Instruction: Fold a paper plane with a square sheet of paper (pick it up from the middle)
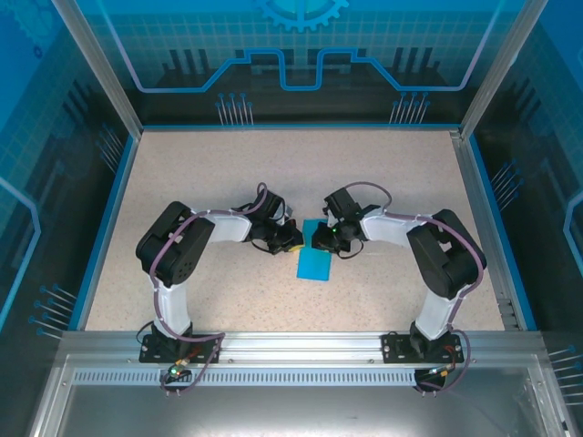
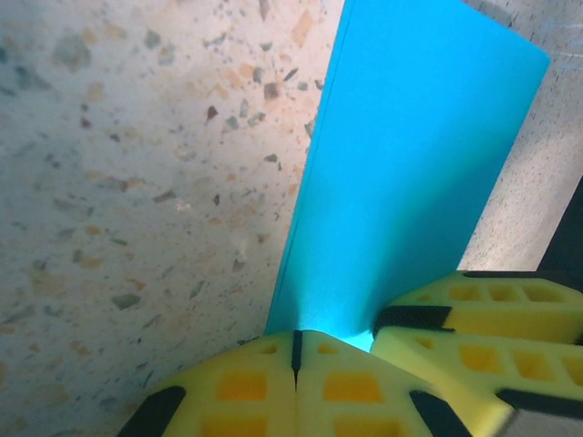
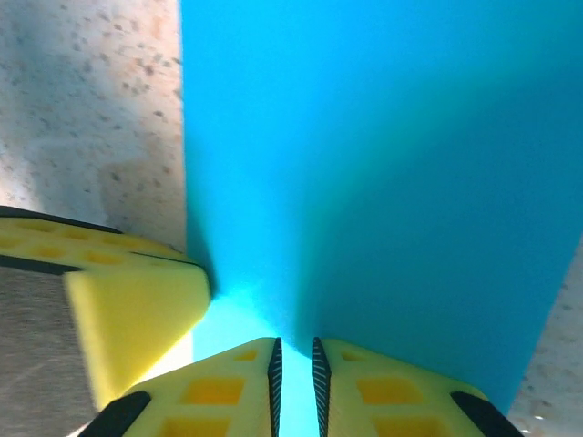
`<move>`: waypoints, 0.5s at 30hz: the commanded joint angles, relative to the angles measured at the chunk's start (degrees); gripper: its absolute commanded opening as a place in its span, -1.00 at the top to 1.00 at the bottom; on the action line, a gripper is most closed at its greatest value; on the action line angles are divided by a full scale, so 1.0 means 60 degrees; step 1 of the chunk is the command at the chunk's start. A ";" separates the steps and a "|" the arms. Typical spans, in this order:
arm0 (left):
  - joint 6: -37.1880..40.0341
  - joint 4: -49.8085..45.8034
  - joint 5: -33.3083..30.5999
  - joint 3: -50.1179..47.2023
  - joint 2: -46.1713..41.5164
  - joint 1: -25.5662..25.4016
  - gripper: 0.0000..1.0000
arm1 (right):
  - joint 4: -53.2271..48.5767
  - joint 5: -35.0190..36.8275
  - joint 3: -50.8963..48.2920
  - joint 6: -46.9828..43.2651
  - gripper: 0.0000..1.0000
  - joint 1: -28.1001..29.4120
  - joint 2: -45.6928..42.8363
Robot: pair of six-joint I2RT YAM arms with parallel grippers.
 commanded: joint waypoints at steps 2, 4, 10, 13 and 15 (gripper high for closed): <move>0.0231 -0.1397 -0.1317 -0.0216 0.0648 -0.0042 0.99 | 0.0656 -0.0372 -0.0611 -0.0237 0.63 -0.0338 -0.0043; 0.0259 -0.1431 -0.1342 -0.0201 0.0677 -0.0049 0.99 | 0.1006 -0.0477 -0.1070 -0.0363 0.63 -0.0449 -0.0149; 0.0271 -0.1477 -0.1397 -0.0231 0.0780 -0.0037 1.00 | 0.1693 -0.0592 -0.2047 -0.0562 0.63 -0.0844 -0.0448; 0.0274 -0.1487 -0.1461 -0.0261 0.0784 -0.0042 1.00 | 0.1793 -0.0625 -0.2429 -0.0561 0.63 -0.1103 -0.0768; 0.0290 -0.1506 -0.1492 -0.0260 0.0781 -0.0043 1.00 | 0.1764 -0.0547 -0.2681 -0.0581 0.63 -0.1315 -0.1102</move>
